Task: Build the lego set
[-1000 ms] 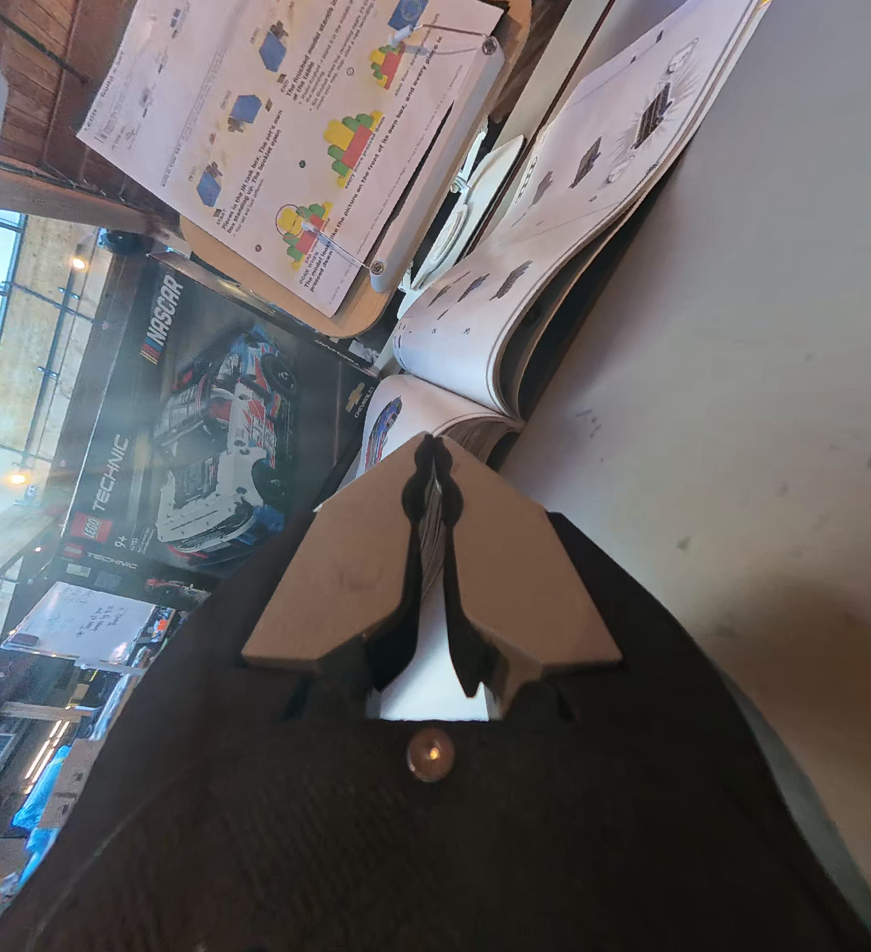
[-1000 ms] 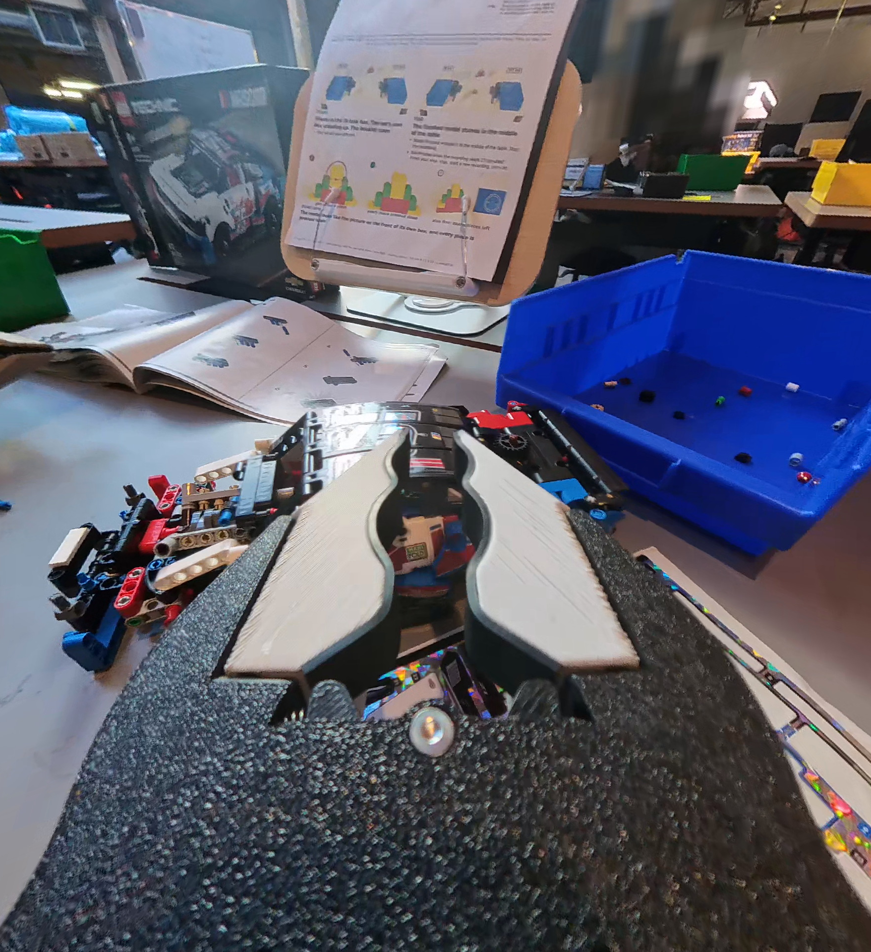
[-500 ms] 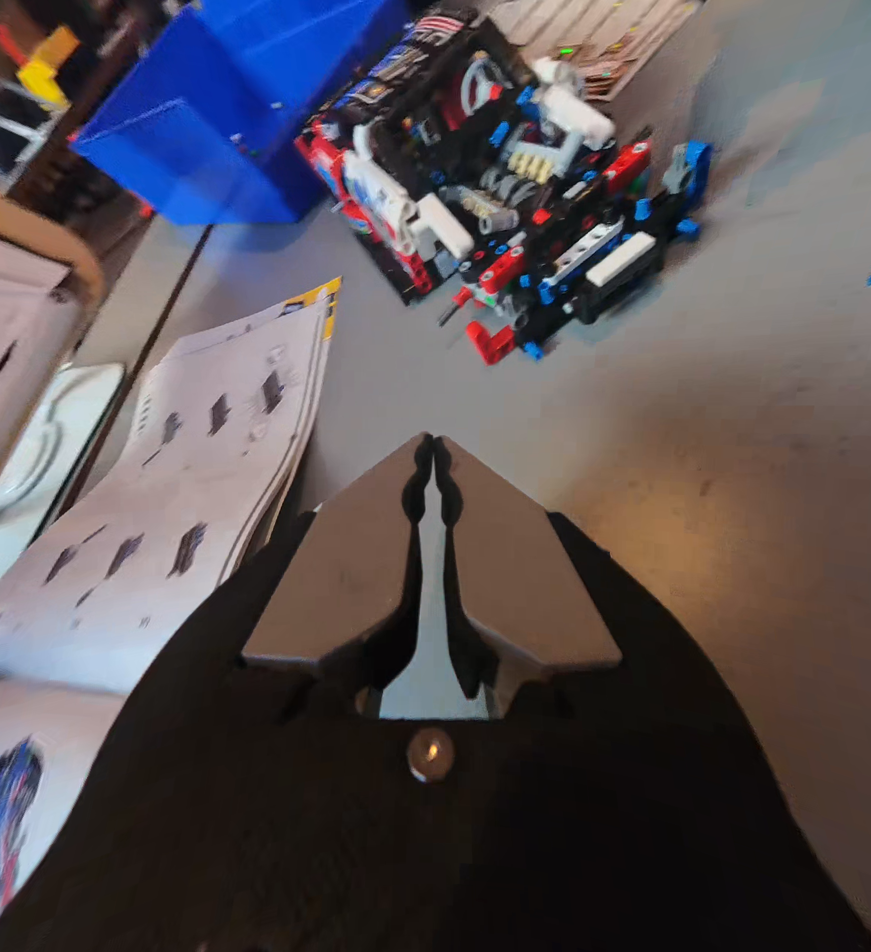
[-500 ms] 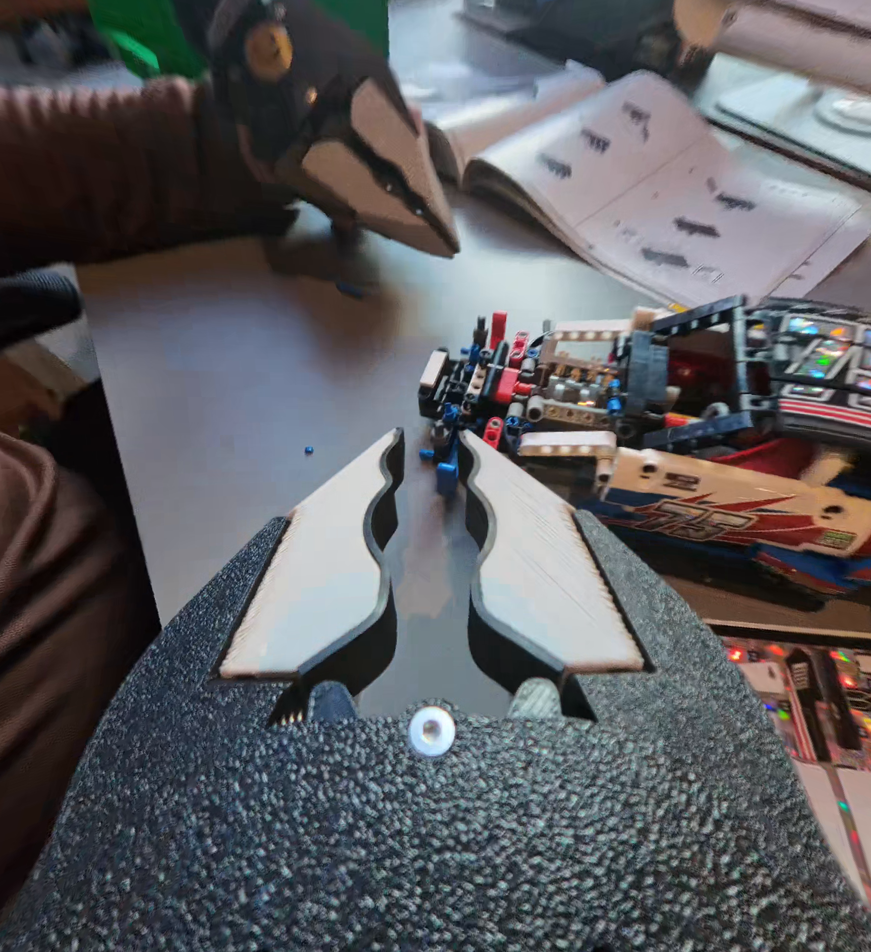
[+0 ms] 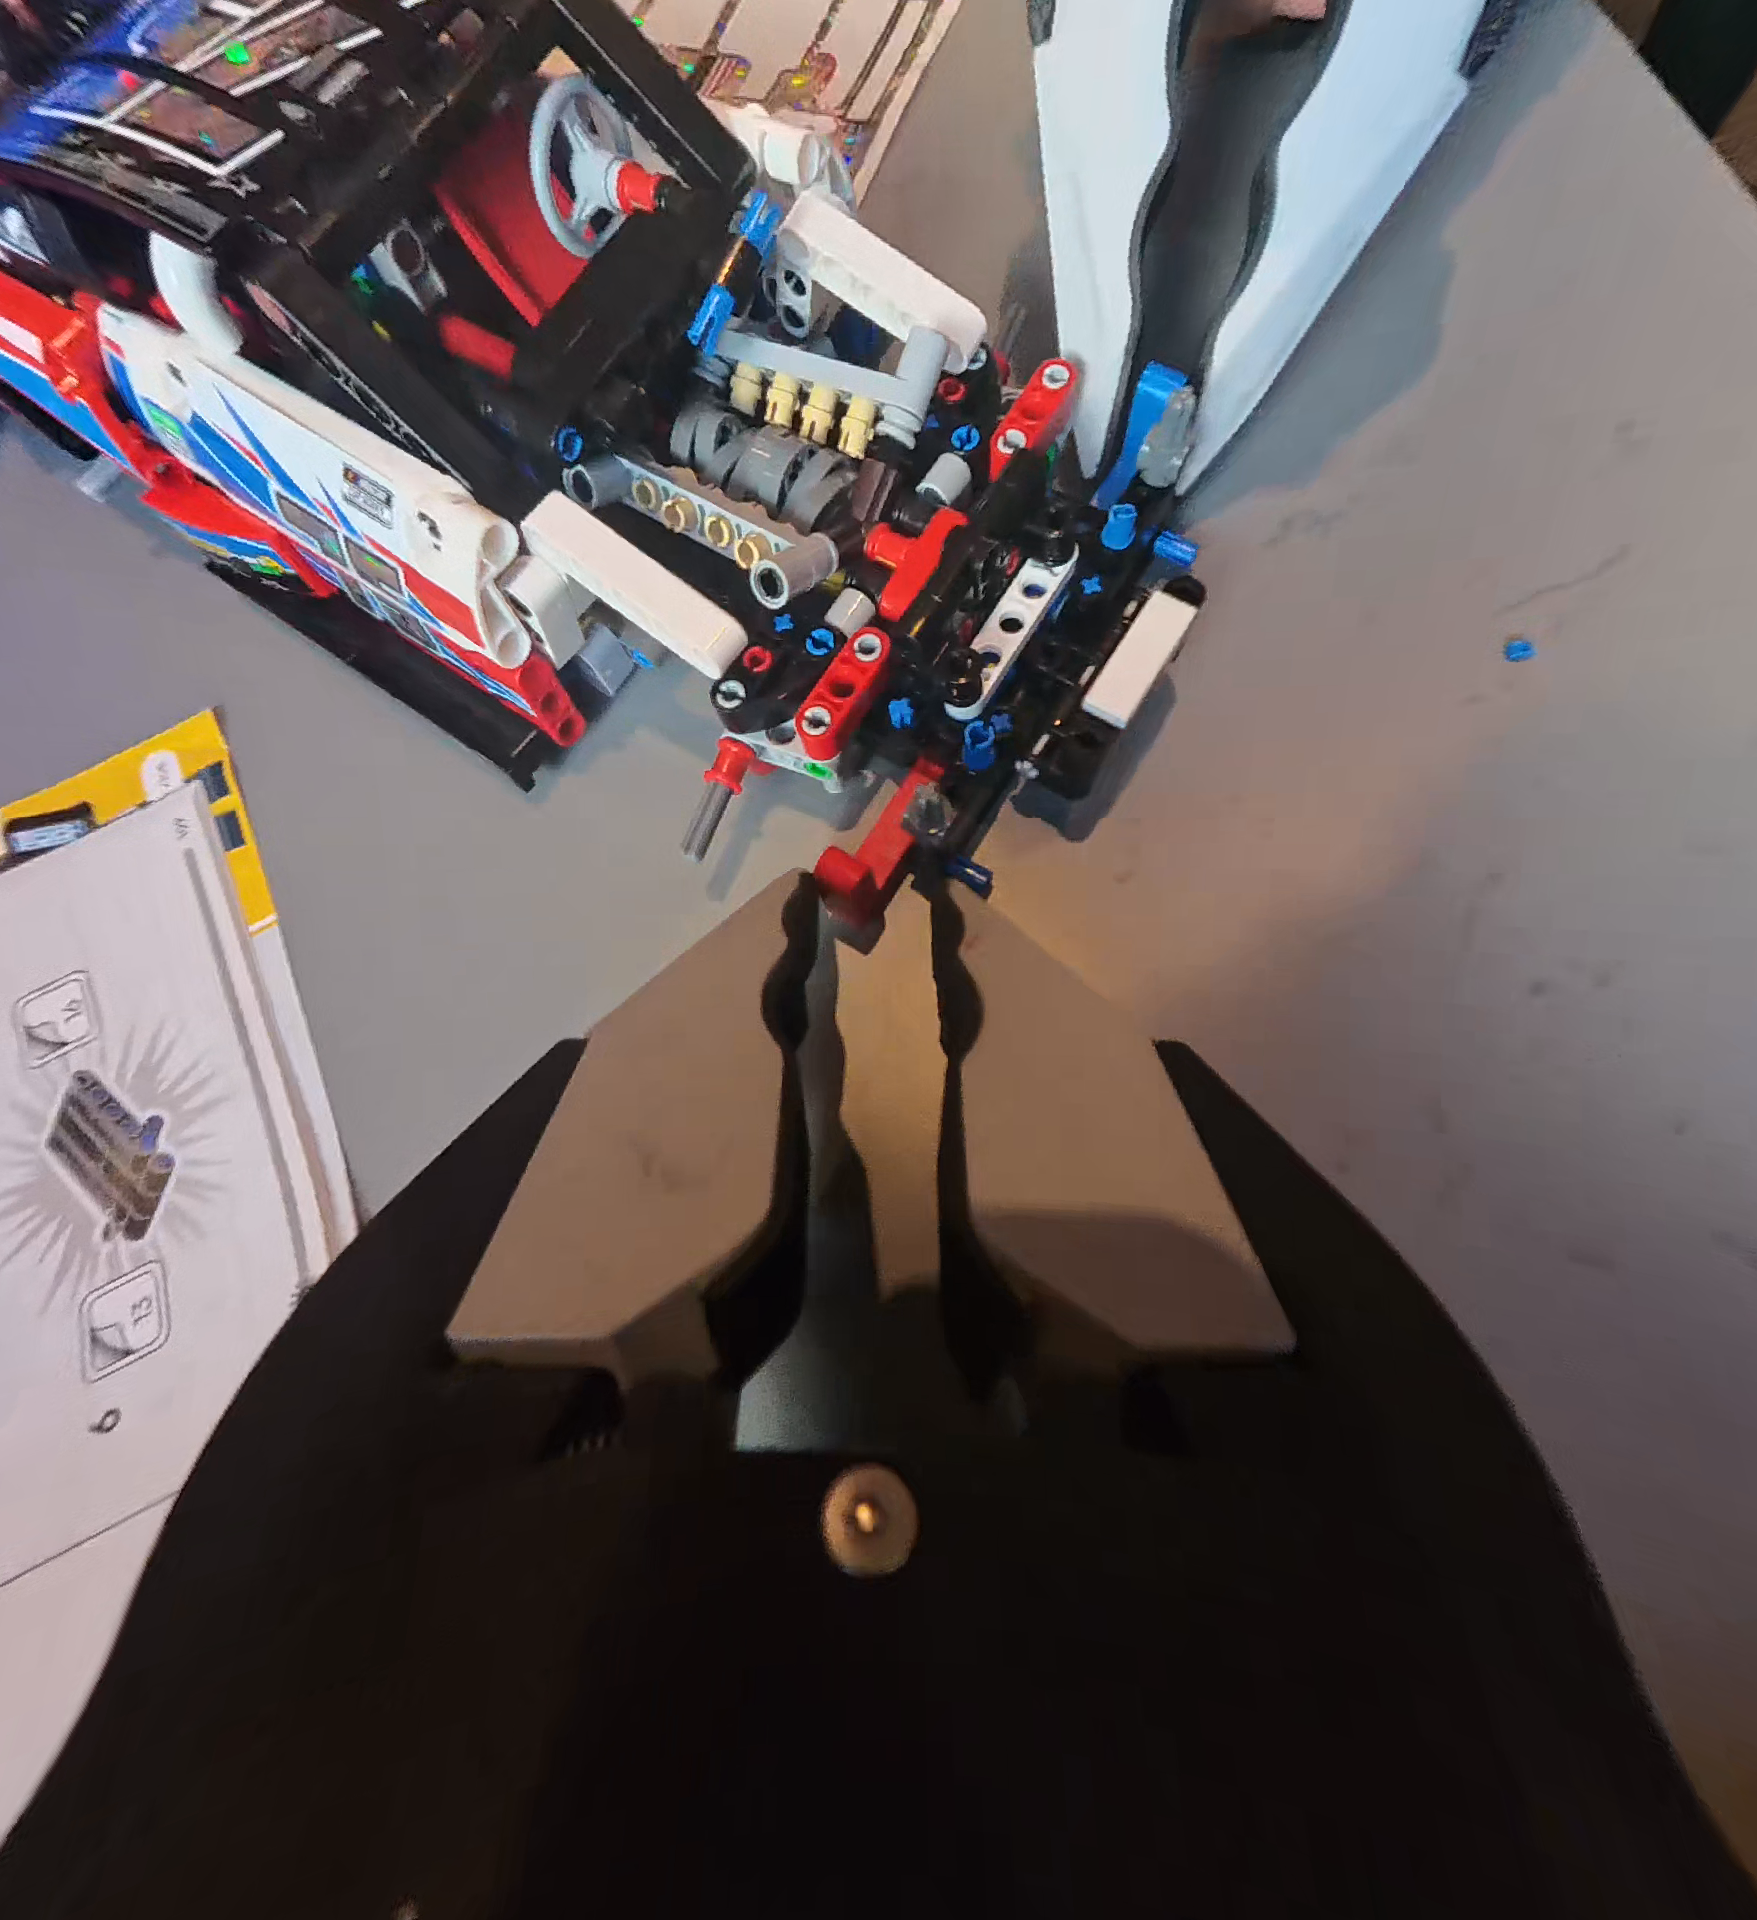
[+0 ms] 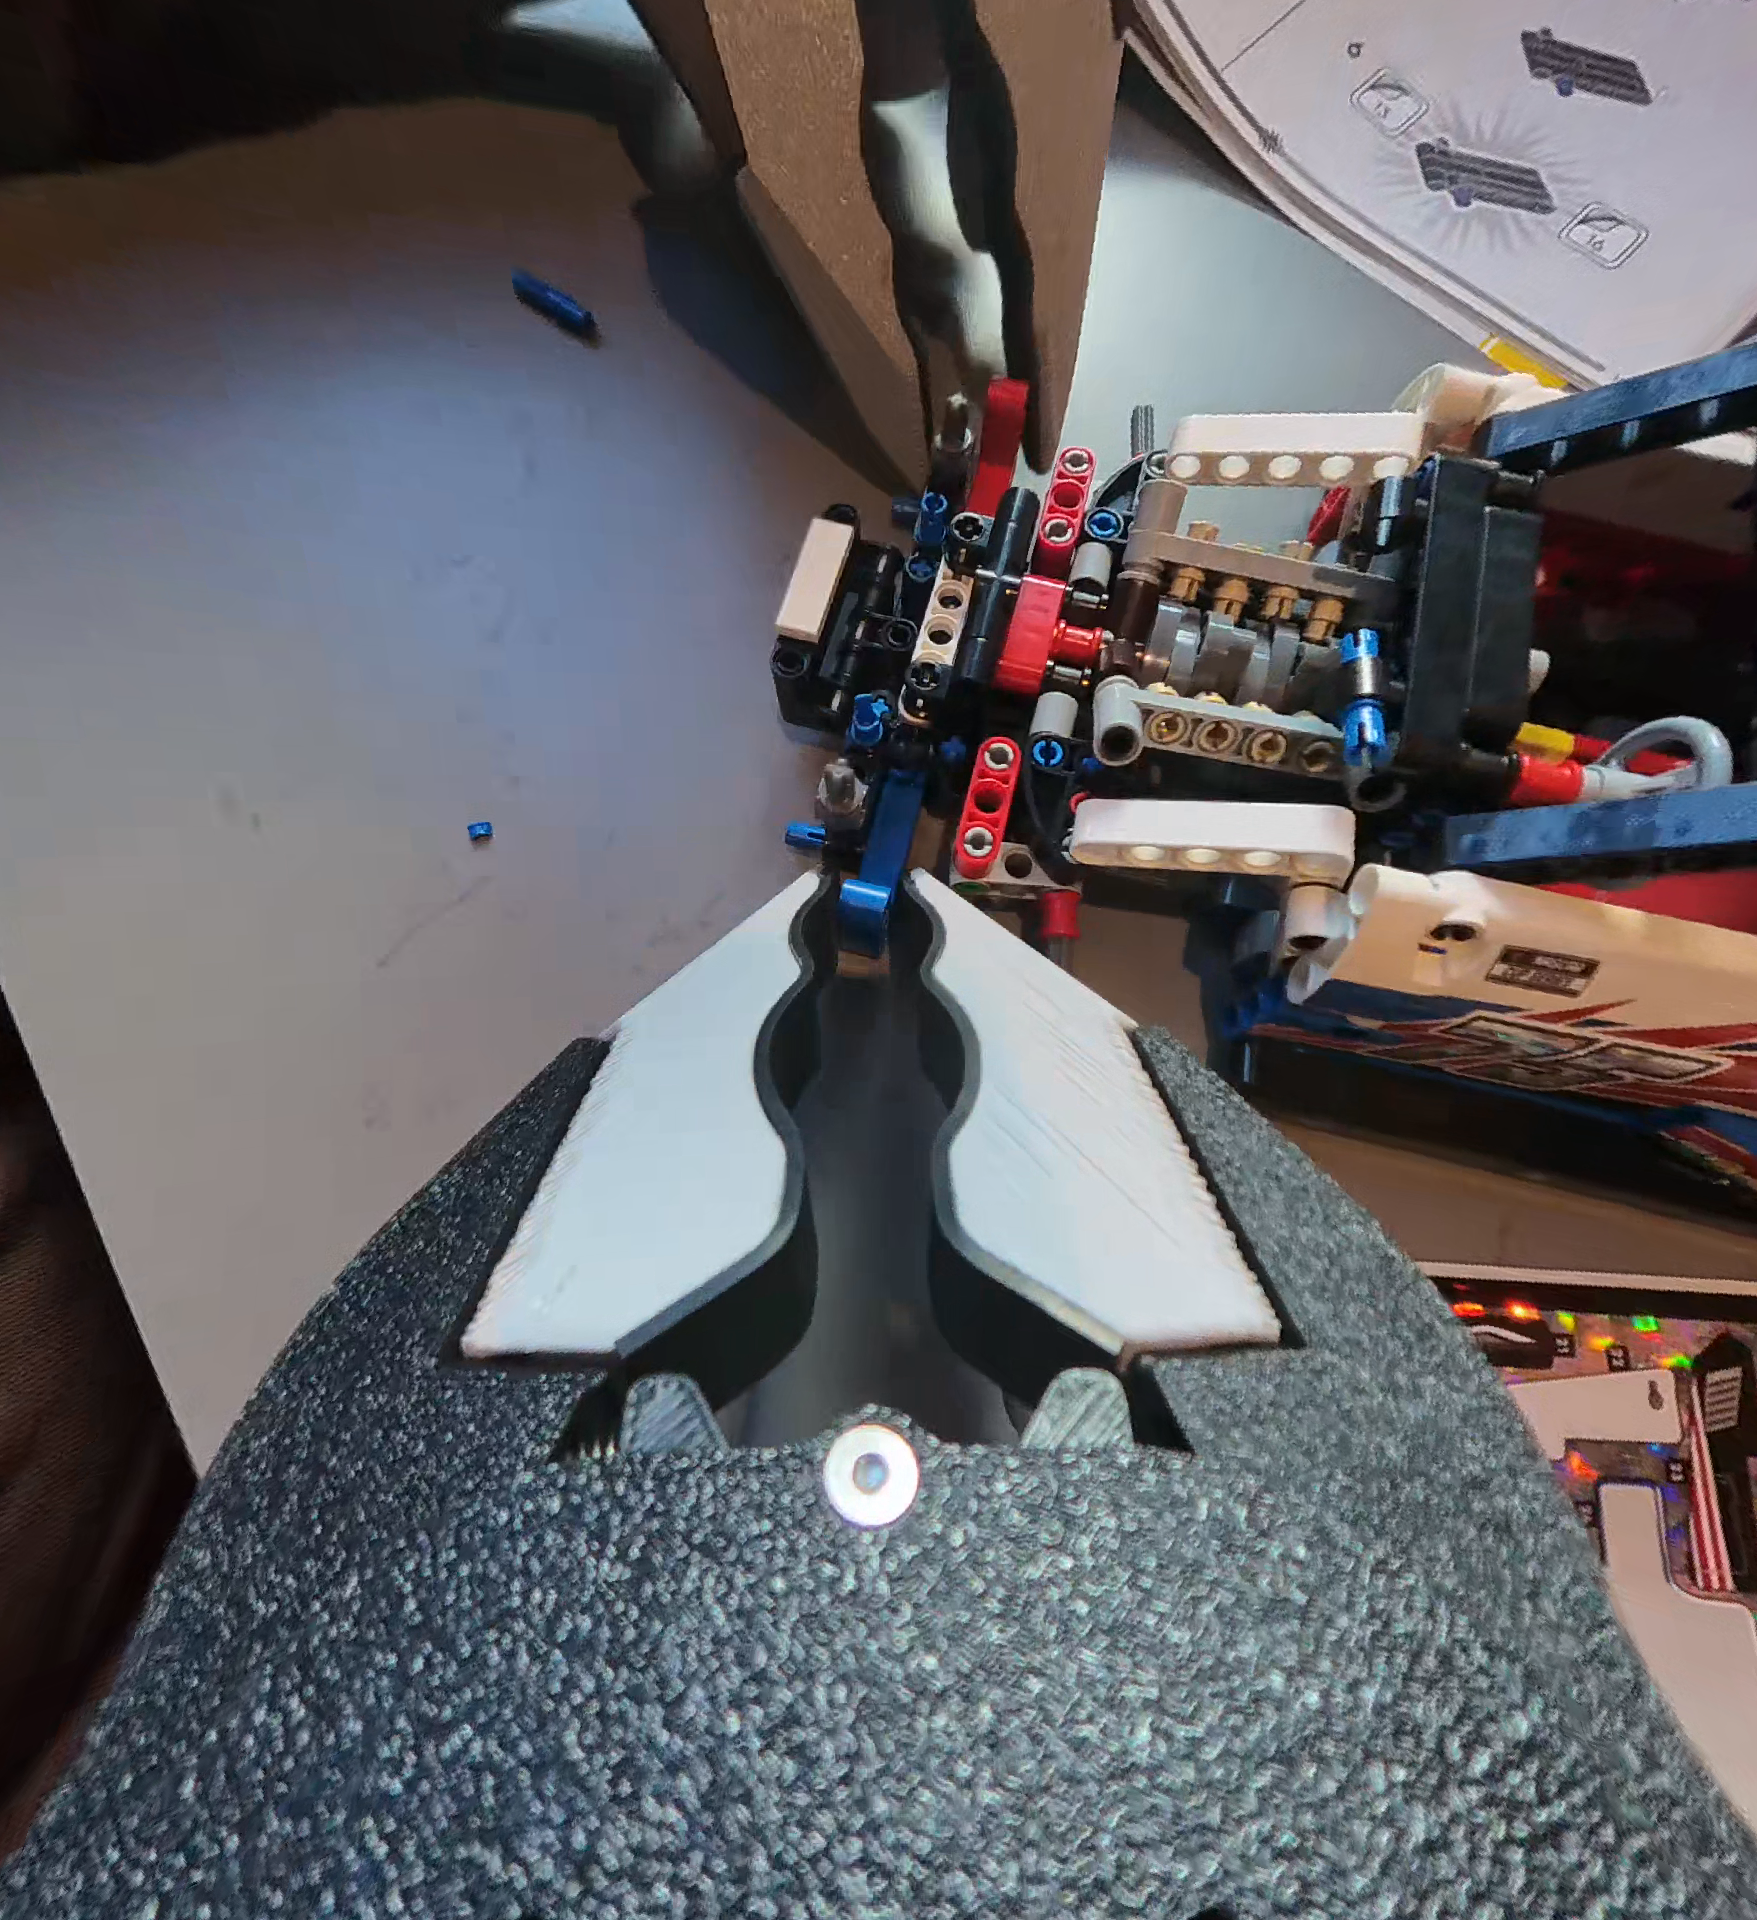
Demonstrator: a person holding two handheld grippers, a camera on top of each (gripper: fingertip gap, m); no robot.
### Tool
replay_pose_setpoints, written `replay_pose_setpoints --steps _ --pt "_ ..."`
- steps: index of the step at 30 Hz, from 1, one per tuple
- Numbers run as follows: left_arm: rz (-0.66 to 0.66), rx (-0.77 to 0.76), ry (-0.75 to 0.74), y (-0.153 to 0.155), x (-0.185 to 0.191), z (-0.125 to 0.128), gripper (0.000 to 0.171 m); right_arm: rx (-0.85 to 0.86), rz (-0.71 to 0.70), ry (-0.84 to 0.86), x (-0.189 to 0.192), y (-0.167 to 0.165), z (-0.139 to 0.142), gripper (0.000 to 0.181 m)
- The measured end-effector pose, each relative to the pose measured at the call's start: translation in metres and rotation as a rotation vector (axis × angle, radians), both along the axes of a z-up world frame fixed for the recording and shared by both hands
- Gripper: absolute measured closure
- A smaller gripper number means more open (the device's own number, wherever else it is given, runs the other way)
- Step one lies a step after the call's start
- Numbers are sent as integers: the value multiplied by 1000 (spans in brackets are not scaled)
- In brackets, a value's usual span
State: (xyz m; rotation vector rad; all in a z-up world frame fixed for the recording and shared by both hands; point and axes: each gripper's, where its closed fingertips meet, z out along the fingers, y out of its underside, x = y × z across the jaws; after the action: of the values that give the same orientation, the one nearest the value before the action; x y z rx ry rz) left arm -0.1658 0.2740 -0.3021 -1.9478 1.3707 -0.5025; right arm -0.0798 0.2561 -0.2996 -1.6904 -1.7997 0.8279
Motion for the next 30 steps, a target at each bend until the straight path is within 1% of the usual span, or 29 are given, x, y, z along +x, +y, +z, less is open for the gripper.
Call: replay_pose_setpoints --steps 2,3,6,9,11,14,17,21,24,27,30 --pt "14 -51 -35 2 0 2 162 -56 4 28 2 0 5 171" --pt "8 -69 -62 0 2 5 163 -79 8 44 3 -1 8 171" --pt "-16 -53 -172 -3 8 22 163 -121 20 119 8 -1 23 171" --pt "-37 -50 -329 -6 15 52 164 -180 27 253 14 0 54 172" --pt "-43 -16 -408 -5 22 75 163 -226 23 355 19 4 78 172" --pt "-40 48 -458 -5 31 102 162 -295 17 462 29 8 106 172" --pt "-26 101 -495 -5 39 126 160 -352 8 528 36 11 129 171" --pt "3 119 -572 -5 46 155 159 -389 0 564 44 14 157 170" --pt "16 139 -613 -7 48 171 159 -366 0 560 45 13 173 170" --pt "7 140 -650 -11 47 182 158 -343 8 568 44 9 183 169" --pt "-13 141 -661 -16 47 188 158 -363 17 587 44 4 188 169"
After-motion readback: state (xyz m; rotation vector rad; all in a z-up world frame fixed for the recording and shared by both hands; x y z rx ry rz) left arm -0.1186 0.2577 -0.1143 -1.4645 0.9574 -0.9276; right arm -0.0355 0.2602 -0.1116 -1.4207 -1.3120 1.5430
